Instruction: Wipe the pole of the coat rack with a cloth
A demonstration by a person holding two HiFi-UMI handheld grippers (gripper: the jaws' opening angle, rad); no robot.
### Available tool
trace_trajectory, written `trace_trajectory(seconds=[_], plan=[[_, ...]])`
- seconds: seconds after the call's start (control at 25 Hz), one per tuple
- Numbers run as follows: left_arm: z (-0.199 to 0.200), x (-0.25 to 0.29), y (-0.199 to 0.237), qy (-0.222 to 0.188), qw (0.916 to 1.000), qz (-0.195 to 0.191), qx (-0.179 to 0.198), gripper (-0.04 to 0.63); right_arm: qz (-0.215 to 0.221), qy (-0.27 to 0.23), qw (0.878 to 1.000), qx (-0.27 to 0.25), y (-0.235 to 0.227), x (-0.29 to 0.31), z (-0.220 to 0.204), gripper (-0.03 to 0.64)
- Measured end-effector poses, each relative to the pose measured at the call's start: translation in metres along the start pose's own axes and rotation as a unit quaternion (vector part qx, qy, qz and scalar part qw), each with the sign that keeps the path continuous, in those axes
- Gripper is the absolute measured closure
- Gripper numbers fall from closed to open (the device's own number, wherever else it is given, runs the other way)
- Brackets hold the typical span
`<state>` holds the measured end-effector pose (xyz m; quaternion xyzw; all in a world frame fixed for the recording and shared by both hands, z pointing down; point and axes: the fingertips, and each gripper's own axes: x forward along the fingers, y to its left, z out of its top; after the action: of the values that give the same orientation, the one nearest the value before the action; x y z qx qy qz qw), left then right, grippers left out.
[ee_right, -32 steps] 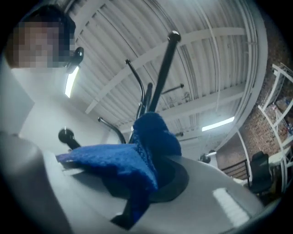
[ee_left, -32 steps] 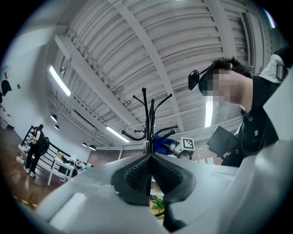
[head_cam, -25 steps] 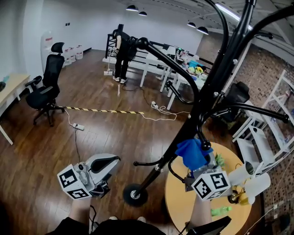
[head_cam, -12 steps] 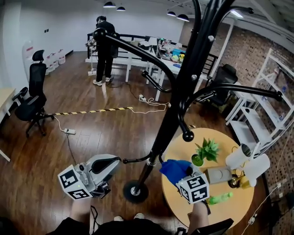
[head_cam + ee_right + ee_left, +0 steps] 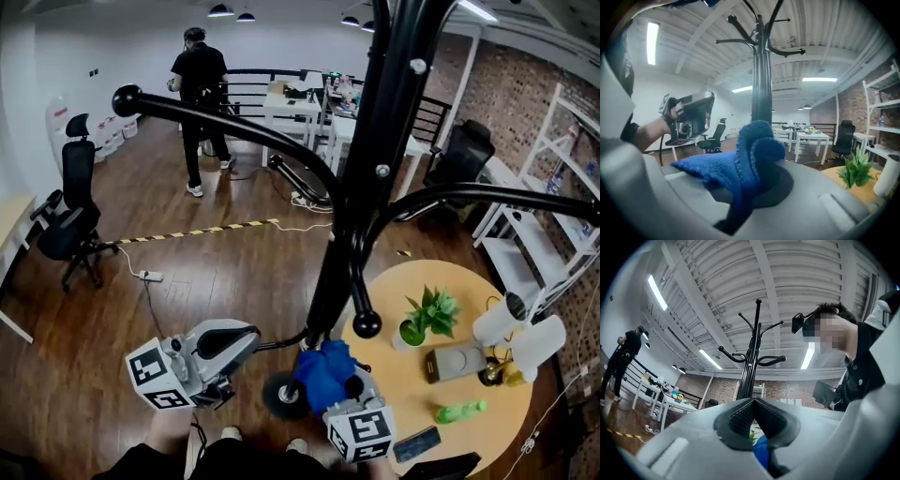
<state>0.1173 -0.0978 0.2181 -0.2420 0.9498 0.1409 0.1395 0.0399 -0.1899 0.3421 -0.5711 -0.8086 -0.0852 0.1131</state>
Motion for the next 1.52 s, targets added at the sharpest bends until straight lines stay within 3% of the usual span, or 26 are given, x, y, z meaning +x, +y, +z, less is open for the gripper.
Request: trace_trajectory(seconds=[0.24, 0.4, 0.48, 0.56, 0.84, 1.12, 1.32, 1.52], plan=[[0.002, -0.013, 0.032, 0.018, 0.9947, -0.096, -0.031, 0.592, -0.112, 0.020, 0.990, 0.079, 0.005, 0.031, -0.043, 0.594], [0.003, -0.029, 0.055, 0.049, 0.9800, -0.182, -0.065, 0.592, -0.222, -0.041, 0.960, 0.165, 0.017, 0.032, -0.043, 0.594], [0.004, -0.036, 0.067, 0.060, 0.9749, -0.200, -0.078, 0.592, -0.260, -0.069, 0.943, 0.194, 0.026, 0.023, -0.042, 0.594], [0.004, -0.040, 0.077, 0.063, 0.9721, -0.207, -0.090, 0.592, -0.283, -0.068, 0.934, 0.206, 0.033, 0.019, -0.048, 0.594], [0.001, -0.034, 0.067, 0.071, 0.9625, -0.239, -0.106, 0.592, -0.313, -0.042, 0.926, 0.208, -0.006, 0.046, -0.065, 0.594], [0.006, -0.034, 0.063, 0.067, 0.9668, -0.229, -0.092, 0.592, -0.286, -0.079, 0.933, 0.202, -0.026, 0.058, -0.041, 0.594], [0.013, -0.032, 0.063, 0.052, 0.9699, -0.224, -0.081, 0.592, -0.278, -0.152, 0.933, 0.170, -0.026, 0.039, 0.026, 0.594], [0.025, -0.033, 0.065, 0.037, 0.9723, -0.220, -0.068, 0.592, -0.268, -0.257, 0.922, 0.109, -0.026, 0.009, 0.126, 0.594]])
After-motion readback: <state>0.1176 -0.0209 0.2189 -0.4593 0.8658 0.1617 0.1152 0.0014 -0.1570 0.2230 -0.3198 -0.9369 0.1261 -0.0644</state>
